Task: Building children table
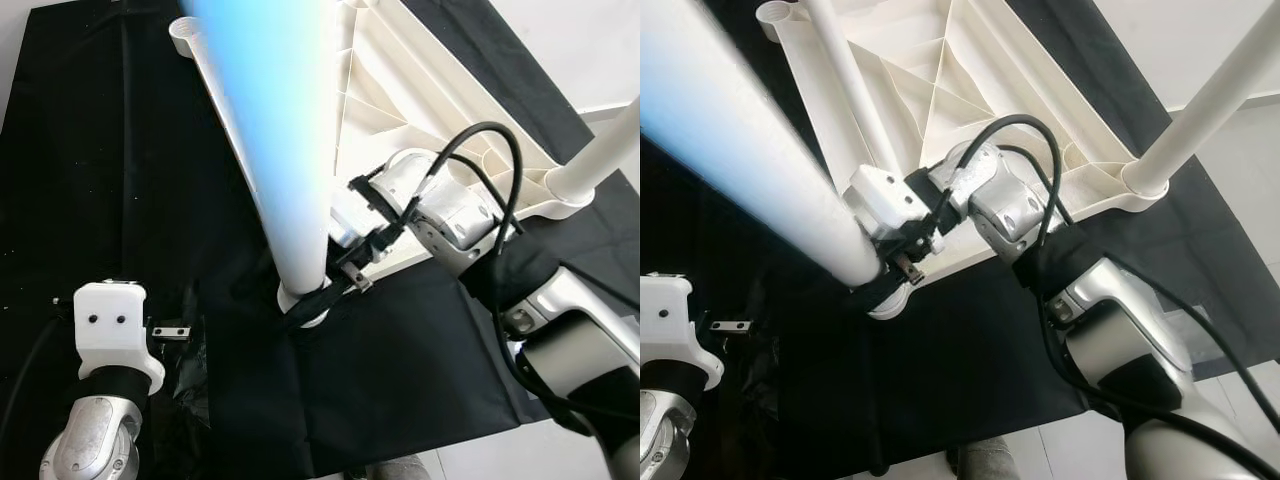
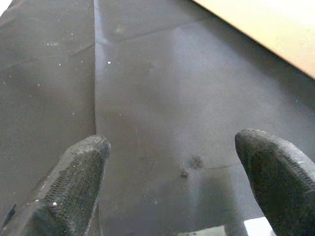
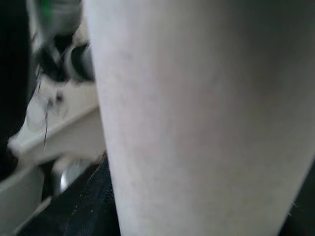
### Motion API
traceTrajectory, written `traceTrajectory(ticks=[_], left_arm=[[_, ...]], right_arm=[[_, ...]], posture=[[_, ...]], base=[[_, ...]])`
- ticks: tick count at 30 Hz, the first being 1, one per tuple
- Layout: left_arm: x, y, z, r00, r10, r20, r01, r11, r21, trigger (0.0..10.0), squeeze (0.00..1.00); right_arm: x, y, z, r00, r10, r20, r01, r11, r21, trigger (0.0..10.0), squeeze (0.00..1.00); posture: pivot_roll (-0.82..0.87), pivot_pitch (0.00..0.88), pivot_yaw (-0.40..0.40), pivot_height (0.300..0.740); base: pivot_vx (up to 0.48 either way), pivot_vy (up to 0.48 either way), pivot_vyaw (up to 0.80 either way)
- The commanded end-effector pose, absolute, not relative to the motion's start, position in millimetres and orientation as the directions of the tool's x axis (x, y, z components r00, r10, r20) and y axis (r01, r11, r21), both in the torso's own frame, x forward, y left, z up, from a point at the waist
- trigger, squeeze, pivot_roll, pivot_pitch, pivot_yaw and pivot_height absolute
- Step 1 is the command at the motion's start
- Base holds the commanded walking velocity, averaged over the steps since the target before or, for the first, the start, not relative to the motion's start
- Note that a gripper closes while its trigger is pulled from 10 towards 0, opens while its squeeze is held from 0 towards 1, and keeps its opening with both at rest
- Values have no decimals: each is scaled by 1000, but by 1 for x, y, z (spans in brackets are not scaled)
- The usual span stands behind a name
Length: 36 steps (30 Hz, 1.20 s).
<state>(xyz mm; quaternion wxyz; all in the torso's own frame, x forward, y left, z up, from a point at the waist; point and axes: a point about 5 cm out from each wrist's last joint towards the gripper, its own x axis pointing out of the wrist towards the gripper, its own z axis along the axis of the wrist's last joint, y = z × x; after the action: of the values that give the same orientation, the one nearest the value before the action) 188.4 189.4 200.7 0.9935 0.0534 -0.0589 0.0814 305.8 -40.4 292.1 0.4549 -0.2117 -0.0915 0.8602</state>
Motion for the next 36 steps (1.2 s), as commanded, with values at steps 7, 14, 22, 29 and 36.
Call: traceTrajectory(ticks=[7, 14, 22, 29, 36], left_arm=[[186, 193, 197, 978, 181, 102, -192, 976, 102, 10000, 0], [187, 193, 197, 979, 177, 103, -187, 977, 101, 10000, 0], [187, 191, 197, 979, 176, 103, -186, 978, 97, 10000, 0], [186, 191, 197, 978, 179, 104, -189, 978, 94, 10000, 0], [187, 192, 197, 978, 177, 107, -188, 977, 98, 10000, 0]], right_arm=[[309, -47, 263, -479, 835, -270, -810, -539, -232, 10000, 0], [311, -49, 260, -456, 833, -314, -809, -535, -243, 10000, 0], [320, -44, 259, -372, 845, -386, -830, -488, -269, 10000, 0], [323, -42, 257, -299, 882, -364, -880, -402, -253, 10000, 0], [317, -51, 238, -96, 937, -335, -950, -186, -250, 10000, 0]], posture=[[-6, 419, -27, 740], [-11, 413, -24, 740], [-12, 409, -30, 740], [-14, 407, -31, 740], [-23, 401, -40, 740]], base=[[0, 0, 0], [0, 0, 0], [0, 0, 0], [0, 0, 0], [0, 0, 0]])
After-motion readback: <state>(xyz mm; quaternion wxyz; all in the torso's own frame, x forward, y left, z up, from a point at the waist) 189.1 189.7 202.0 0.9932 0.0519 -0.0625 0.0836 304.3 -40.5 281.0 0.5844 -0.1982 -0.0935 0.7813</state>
